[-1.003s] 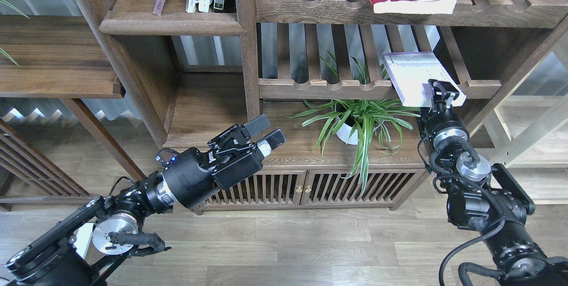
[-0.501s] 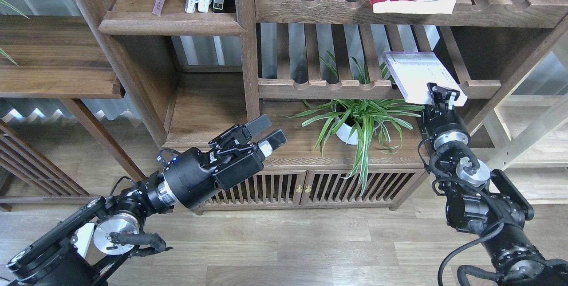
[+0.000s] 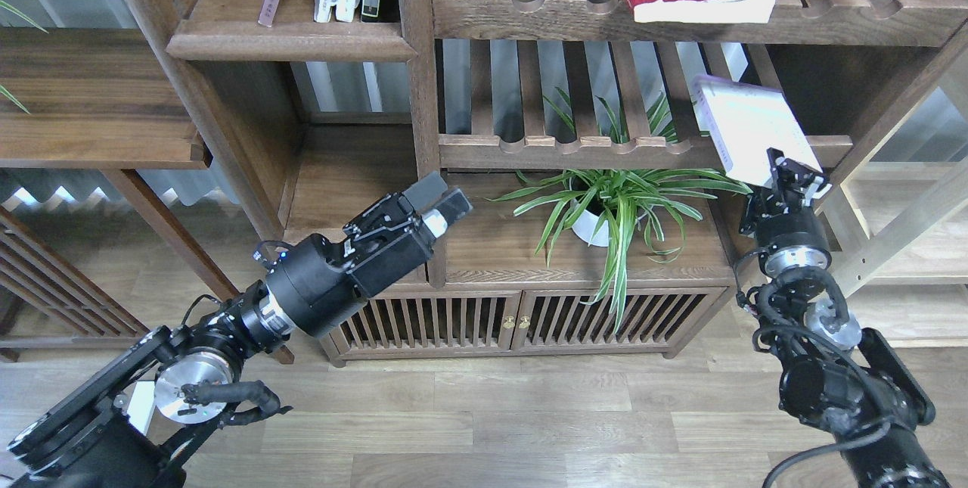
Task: Organize books on shelf
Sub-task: 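Grip the white book's edge with the right gripper and tilt it out, then pull the white book out and lower it toward the left gripper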
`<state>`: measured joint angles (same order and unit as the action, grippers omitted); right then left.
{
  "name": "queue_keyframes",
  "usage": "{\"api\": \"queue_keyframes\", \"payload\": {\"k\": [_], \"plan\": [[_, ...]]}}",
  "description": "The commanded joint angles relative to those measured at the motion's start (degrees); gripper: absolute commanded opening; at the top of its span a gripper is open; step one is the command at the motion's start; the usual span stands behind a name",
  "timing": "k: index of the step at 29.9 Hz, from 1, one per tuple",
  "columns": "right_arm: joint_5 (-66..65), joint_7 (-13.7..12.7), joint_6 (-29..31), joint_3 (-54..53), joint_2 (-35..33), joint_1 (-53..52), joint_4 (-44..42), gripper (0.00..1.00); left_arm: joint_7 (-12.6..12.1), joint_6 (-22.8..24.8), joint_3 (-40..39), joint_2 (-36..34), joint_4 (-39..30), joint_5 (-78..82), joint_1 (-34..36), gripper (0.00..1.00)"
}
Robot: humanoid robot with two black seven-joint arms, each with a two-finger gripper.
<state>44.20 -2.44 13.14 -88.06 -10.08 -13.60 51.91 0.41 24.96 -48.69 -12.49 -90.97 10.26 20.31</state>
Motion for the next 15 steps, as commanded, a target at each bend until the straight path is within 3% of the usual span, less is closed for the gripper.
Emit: {"api": "queue_keyframes", "payload": {"k": [1,15], "plan": [[1.94,-0.73,0.83,-0.01,-0.55,3.22,3.81,0.07,-0.06,-4.73,0.09,1.94,0.00,-5.42,0.08,0.99],[2.47,-6.00,9.97,2.79,0.15,12.54,13.13,0.07,0.65,-5.35,-2.02,8.18,9.31,-10.79,-0.63,0.99]]}}
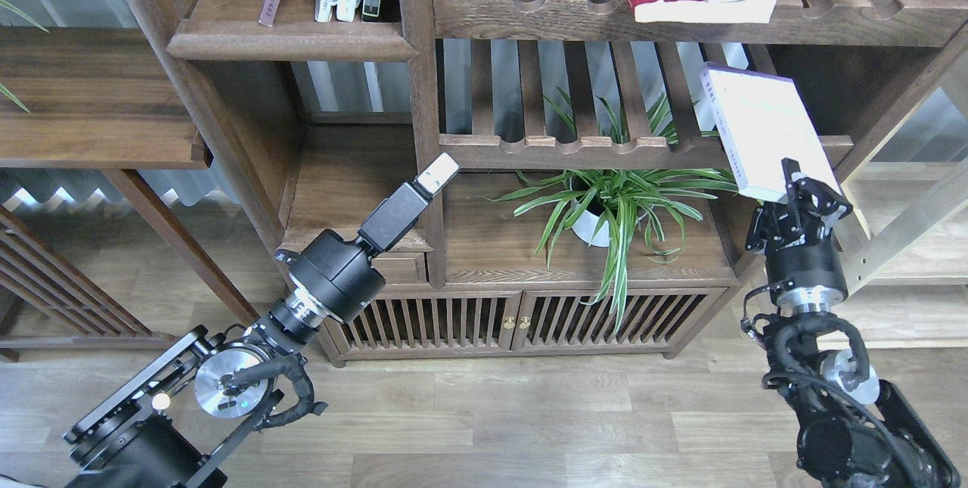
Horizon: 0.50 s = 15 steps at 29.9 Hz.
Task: Organize books on shelf
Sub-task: 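Pull the white book out and lower it toward the left gripper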
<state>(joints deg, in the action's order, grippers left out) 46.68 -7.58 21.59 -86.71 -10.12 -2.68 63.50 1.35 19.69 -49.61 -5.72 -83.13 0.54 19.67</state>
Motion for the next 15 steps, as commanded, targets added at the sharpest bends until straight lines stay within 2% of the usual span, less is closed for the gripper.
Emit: {"api": "queue_keyframes", "payload": {"k": [1,5,12,15], "plan": [[-0.01,-0.94,2.57,2.76,0.19,2.32,2.15,0.07,-0.55,-0.18,-1.10,1.58,1.56,-1.68,-0.07,0.99],[-0.01,-0.85,6.41,7.34,0.19,3.82,3.03,0.07,-0.64,-0.53,-0.75,1.85,1.74,-3.88,-0.15,0.99],[-0.09,-0.77,6.41,13.23,0.71,3.91,5.32,0.08,-1.34,-1.15,-0.13,1.85,1.39,-4.76,-0.59,0.99],[-0.10,-0.77,6.41,15.60,0.71,3.82,5.76,0.11,-4.85,-1.14,0.39,1.67,1.13,-6.86,-0.59,0.99]]}}
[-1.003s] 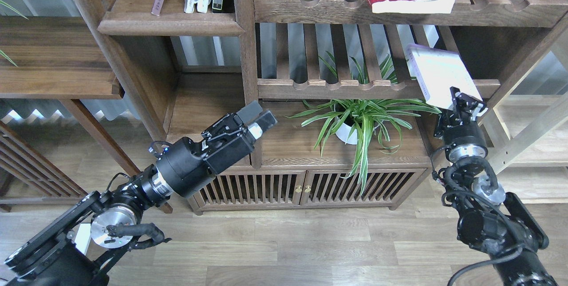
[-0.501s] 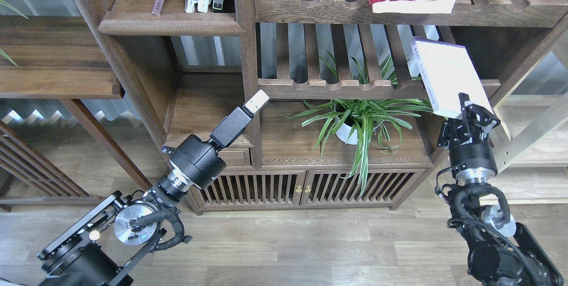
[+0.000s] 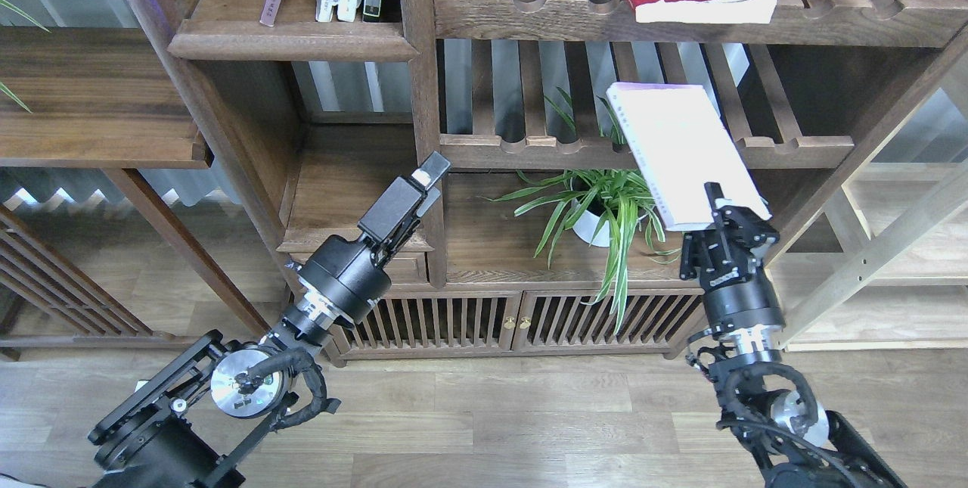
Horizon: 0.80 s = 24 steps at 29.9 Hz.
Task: Organize books on shelf
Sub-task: 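Pull the white book out and lower it toward the left gripper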
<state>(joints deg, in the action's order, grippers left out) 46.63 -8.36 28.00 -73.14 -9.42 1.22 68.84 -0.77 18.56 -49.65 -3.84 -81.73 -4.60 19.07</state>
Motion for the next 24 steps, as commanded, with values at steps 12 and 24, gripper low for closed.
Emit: {"api": "queue_keyframes", "payload": {"k": [12,24], "plan": [[-0.66,0.01,0.00,11.43,1.16,-0.17,1.21,0.05,-8.02,0.07,-0.53,-1.61,0.43,-9.38,0.53,0.99],[-4.88,0.01,0.00,14.87,3.01,-0.26,1.21,0.05,-12.94,0.07,0.43,-7.77,2.80,-9.64,-0.44,0.99]]}}
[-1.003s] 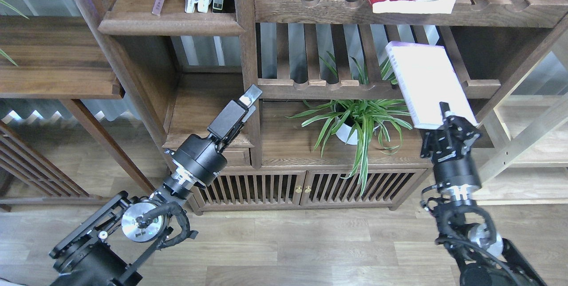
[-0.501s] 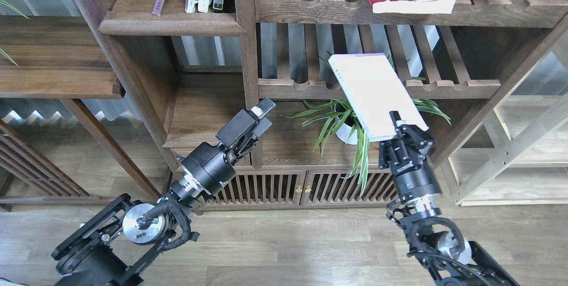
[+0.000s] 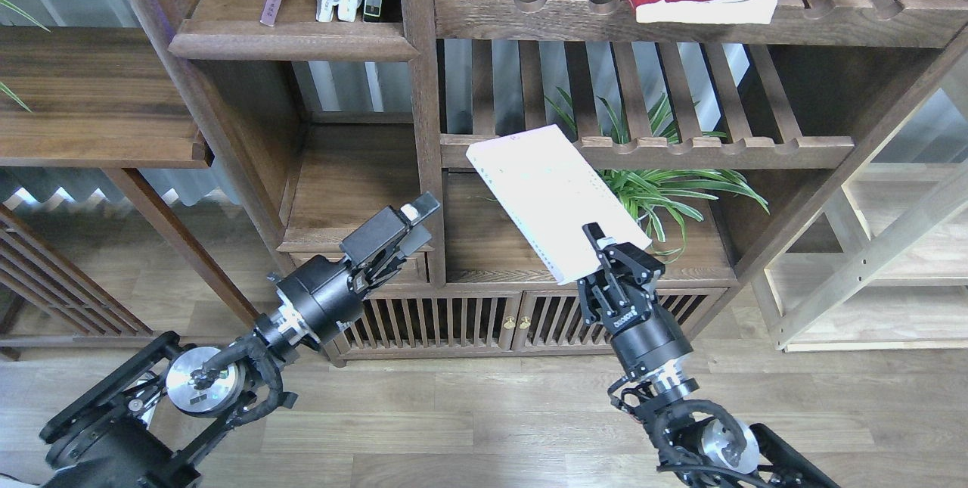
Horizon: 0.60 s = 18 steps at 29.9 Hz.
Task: Organize books on shelf
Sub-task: 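Pull the white book out and lower it toward the left gripper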
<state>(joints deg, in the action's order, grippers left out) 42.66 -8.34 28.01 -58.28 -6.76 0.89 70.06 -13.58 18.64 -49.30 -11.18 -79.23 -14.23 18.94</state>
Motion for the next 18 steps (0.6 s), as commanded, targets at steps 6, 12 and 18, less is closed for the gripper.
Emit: {"api": "queue_keyframes", "payload": {"k": [6,12,18], "plan": [[-2.49,-0.09,-0.01,1.23,0.26,-0.19,0.08,0.06,-0.13,0.08,-0.01,0.28,0.30,-0.10,-0.31,0.99],[-4.95,-0.09,-0.01,4.92,0.61,-0.19,0.34,0.06,-0.22,-0.01,-0.54,0.90,0.30,-0.19,0.22,0.98],[-7.15,-0.09,-0.01,7.12,1.75,-0.36,1.13,0.06,-0.13,-0.62,-0.01,0.81,0.39,-0.10,-0.31,0.98]]}}
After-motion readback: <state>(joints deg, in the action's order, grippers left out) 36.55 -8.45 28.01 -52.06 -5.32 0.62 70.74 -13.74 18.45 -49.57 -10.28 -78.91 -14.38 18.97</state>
